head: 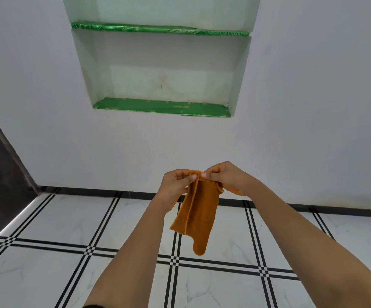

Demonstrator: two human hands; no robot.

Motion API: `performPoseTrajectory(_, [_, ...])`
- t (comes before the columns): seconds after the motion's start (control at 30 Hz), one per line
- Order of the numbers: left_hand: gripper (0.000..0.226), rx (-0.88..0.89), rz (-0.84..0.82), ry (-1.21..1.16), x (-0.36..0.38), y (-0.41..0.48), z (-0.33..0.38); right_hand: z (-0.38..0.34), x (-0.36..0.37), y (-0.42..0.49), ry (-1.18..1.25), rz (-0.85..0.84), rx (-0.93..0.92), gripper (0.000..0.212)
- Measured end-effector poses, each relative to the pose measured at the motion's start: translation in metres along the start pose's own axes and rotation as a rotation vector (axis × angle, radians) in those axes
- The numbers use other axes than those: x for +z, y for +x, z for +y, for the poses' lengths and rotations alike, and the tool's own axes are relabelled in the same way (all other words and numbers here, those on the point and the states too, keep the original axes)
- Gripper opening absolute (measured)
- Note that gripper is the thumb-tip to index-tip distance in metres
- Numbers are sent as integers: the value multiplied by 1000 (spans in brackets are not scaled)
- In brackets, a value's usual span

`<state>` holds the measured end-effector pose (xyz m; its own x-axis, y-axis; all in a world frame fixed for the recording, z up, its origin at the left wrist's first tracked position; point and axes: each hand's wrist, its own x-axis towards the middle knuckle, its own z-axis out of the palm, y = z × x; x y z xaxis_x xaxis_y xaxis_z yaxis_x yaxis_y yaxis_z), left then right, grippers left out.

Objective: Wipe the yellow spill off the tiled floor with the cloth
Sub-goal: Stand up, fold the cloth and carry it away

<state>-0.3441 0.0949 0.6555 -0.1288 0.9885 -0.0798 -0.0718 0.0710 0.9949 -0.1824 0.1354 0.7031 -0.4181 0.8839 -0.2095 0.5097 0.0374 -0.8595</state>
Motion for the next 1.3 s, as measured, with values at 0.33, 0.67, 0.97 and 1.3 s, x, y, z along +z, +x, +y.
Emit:
performPoseTrajectory(0.33, [12,11,7,-40,-3,1,6,-6,4,-3,-14,24,32,36])
performPoseTrajectory(0.67, [15,6,-19,-152,-5,-1,1,-10,7,0,-74,125,21,30])
performPoseTrajectory(0.97, [18,32,-51,-163,-3,0,10,-13,11,3,-98,118,-38,31])
performPoseTrajectory(1.3, [10,147,45,193,-18,13,32,3,-24,6,-892,-38,104,25])
